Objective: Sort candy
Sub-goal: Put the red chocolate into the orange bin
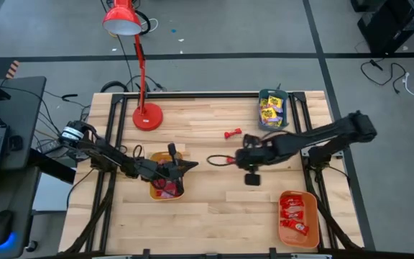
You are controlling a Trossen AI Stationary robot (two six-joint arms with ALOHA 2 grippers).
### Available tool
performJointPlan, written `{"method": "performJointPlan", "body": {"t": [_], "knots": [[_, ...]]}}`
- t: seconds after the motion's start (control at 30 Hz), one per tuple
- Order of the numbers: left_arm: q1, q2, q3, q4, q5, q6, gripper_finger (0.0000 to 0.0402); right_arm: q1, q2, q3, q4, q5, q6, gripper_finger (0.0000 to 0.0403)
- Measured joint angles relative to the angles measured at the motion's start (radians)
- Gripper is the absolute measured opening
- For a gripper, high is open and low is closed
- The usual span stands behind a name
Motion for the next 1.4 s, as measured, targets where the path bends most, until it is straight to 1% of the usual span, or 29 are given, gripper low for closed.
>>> {"method": "performJointPlan", "body": {"t": [0.17,0.3,0.47,0.57,0.77,0.9,1.03,1.17,1.3,1.4], "knots": [[-0.003,0.000,0.000,0.008,-0.009,0.017,0.0000,0.065,-0.170,0.000,-0.195,-0.085,0.146,0.0059],[-0.003,0.000,0.000,0.008,-0.009,0.017,0.0000,0.128,-0.293,0.000,-0.295,-0.152,0.282,0.0059],[-0.003,0.000,0.000,0.008,-0.017,0.017,0.0000,0.234,-0.394,0.000,-0.329,-0.284,0.364,0.0059],[-0.003,0.000,0.000,0.007,-0.037,0.017,0.0000,0.304,-0.424,0.000,-0.331,-0.316,0.438,0.0059],[-0.003,0.000,0.000,0.007,-0.042,0.015,0.0000,0.468,-0.428,0.000,-0.324,-0.316,0.594,0.0059],[-0.003,0.000,-0.001,0.007,-0.042,0.006,0.0000,0.583,-0.411,0.000,-0.302,-0.275,0.660,0.0059],[-0.004,0.000,-0.001,0.014,-0.042,-0.044,0.0000,0.687,-0.380,0.000,-0.280,-0.233,0.744,0.0058],[-0.004,0.000,-0.001,0.028,-0.042,-0.110,0.0000,0.776,-0.341,0.000,-0.264,-0.214,0.835,0.0058],[-0.004,0.000,-0.001,0.054,-0.042,-0.166,0.0000,0.857,-0.293,0.000,-0.264,-0.191,0.921,0.0058],[-0.005,0.000,-0.001,0.077,-0.033,-0.198,0.0000,0.910,-0.257,0.000,-0.262,-0.149,0.974,0.0058]]}}
